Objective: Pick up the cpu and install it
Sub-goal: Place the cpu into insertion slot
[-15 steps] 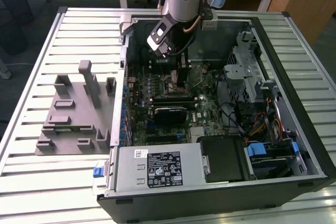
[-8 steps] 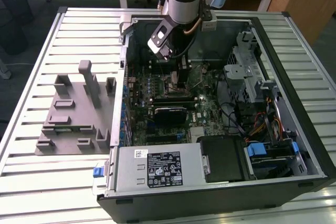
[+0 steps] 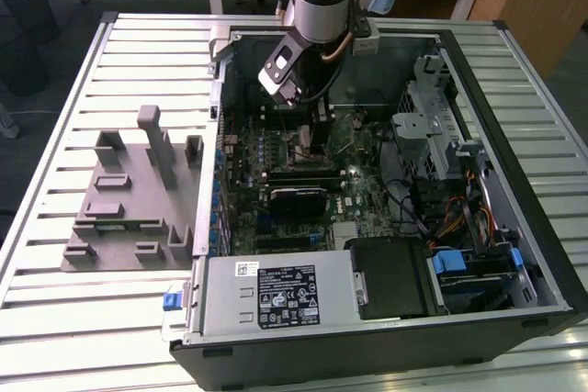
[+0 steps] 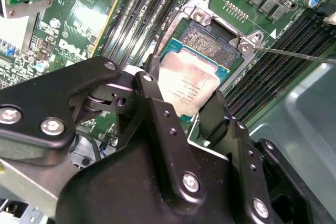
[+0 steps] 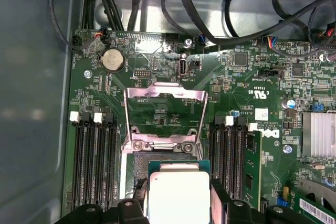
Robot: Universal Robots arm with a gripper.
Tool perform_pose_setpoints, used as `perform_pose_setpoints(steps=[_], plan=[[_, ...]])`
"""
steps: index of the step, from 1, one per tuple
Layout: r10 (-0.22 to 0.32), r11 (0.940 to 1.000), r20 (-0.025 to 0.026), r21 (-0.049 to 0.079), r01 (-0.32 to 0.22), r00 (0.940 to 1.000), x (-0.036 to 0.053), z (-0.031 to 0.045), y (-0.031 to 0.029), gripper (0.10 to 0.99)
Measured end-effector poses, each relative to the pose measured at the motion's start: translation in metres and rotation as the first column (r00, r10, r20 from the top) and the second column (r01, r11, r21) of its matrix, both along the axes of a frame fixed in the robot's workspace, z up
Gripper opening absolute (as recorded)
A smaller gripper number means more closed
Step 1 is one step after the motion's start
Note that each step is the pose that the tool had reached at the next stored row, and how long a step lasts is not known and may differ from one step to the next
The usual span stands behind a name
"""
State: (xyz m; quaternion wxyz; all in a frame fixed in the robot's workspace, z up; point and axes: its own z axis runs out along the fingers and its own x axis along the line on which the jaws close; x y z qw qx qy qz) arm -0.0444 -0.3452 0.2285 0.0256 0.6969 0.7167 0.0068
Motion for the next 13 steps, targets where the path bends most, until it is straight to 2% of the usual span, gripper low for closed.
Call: perform_pose_setpoints(steps=[13], plan=[[0.0,1.0,-0.0002,-0.005,0.0,1.0,-0.0002,-0.0078,0.0013,0.545]])
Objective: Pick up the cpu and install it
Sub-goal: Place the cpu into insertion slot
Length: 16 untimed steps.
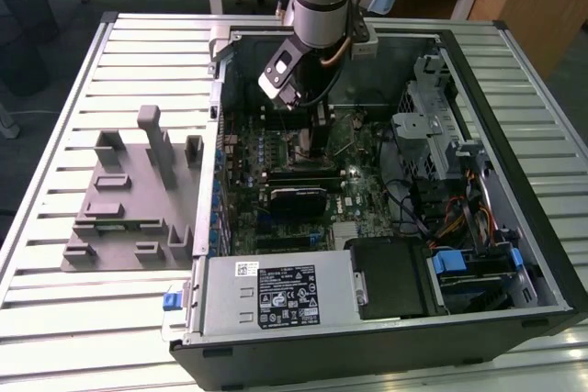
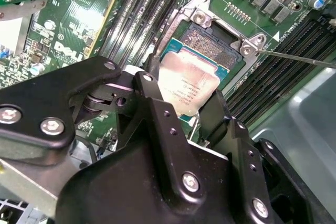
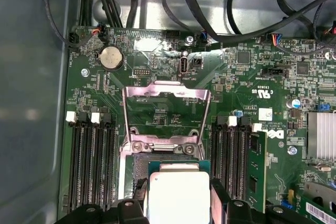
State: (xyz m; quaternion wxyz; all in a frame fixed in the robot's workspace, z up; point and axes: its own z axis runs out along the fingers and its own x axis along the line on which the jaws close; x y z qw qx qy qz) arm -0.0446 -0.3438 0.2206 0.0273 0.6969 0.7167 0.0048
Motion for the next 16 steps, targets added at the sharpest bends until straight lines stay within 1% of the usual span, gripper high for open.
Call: perform_pose_setpoints(steps=[5,9,13,16], plan=[[0.0,1.0,-0.0001,-0.004,0.0,1.0,-0.0003,-0.0041,0.0011,0.545],[0.0,1.0,0.0,-0.005,0.0,1.0,-0.0004,-0.006,0.0049,0.545],[0.0,0.9999,0.0,-0.014,0.0,1.0,-0.0012,-0.0092,0.0057,0.545],[0.0,0.9999,-0.0002,-0.017,0.0,1.0,-0.0031,-0.0117,0.0074,0.545]])
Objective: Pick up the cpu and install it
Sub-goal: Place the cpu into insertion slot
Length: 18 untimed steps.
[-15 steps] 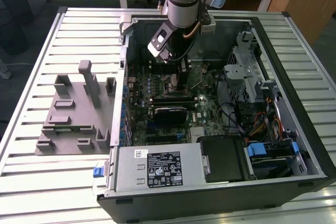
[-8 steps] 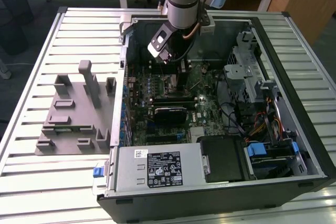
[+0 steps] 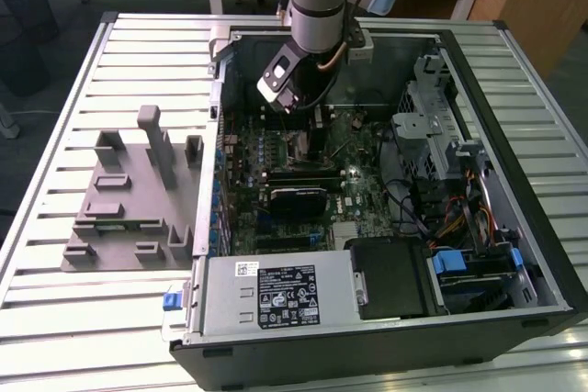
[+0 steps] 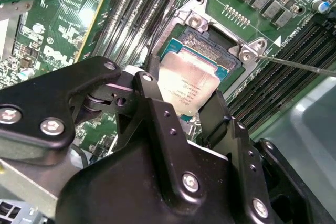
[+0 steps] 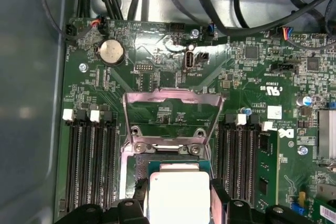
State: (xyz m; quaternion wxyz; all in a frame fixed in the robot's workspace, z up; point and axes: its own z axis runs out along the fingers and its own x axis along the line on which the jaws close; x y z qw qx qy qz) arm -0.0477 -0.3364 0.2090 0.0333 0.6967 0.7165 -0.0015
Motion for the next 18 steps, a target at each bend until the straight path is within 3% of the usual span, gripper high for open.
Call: perform_pose_setpoints(steps=[6,18], plan=[[-0.001,1.0,0.0003,-0.004,0.001,1.0,-0.0039,-0.0043,0.0051,0.545],[-0.009,0.9999,0.0002,-0.007,0.009,1.0,-0.0044,-0.013,0.0054,0.545]])
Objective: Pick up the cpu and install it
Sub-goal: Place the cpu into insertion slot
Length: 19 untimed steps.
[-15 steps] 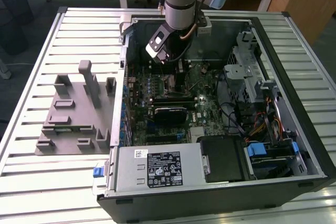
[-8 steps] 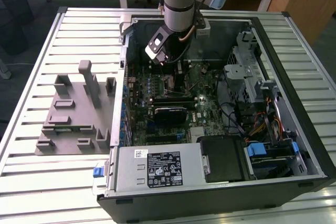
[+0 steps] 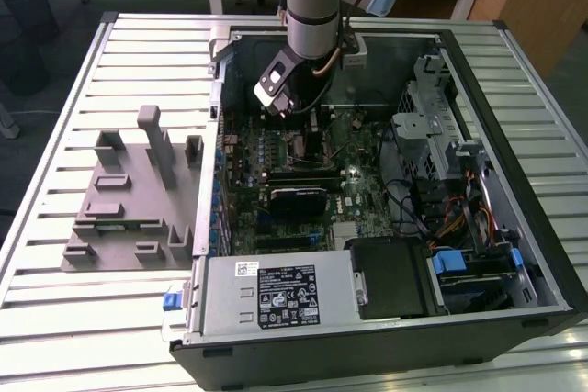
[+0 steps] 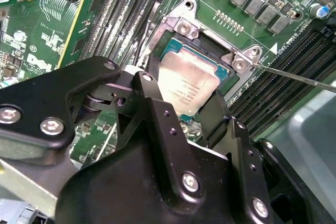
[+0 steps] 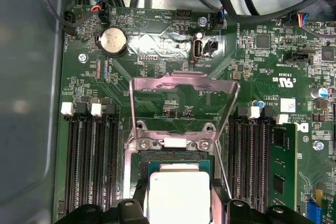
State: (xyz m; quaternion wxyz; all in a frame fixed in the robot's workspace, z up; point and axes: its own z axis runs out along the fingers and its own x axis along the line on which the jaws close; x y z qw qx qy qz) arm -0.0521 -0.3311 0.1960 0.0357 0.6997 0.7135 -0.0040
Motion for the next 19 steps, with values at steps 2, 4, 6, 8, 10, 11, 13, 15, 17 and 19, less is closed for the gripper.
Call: perform_pose_setpoints(steps=[2,4,6,8,10,11,13,15,17,19], plan=[[0.0,1.0,0.0,0.0,0.0,1.0,0.0,-0.0015,0.0001,0.545],[0.0,1.0,0.0,0.0,0.0,1.0,0.0,-0.0029,0.0002,0.545],[0.0,1.0,-0.0001,0.0,0.0,1.0,-0.0001,-0.0031,0.0002,0.545],[0.0,1.0,0.0,0.0,0.0,1.0,-0.0001,-0.0034,0.0003,0.545],[0.0,1.0,-0.0003,0.0,0.0,1.0,-0.0001,-0.0039,0.0008,0.545],[0.0,1.0,-0.0005,-0.001,0.0,1.0,-0.0002,-0.0042,0.0009,0.545],[0.0,1.0,-0.0006,-0.001,0.0,1.0,-0.0002,-0.005,0.0012,0.545],[-0.001,1.0,-0.0004,0.0,0.001,1.0,-0.0001,-0.0058,0.0013,0.545],[-0.001,1.0,-0.0002,0.0,0.001,1.0,-0.0001,-0.0062,0.0015,0.545],[-0.002,1.0,-0.0003,-0.001,0.002,1.0,-0.0002,-0.0061,0.0016,0.545]])
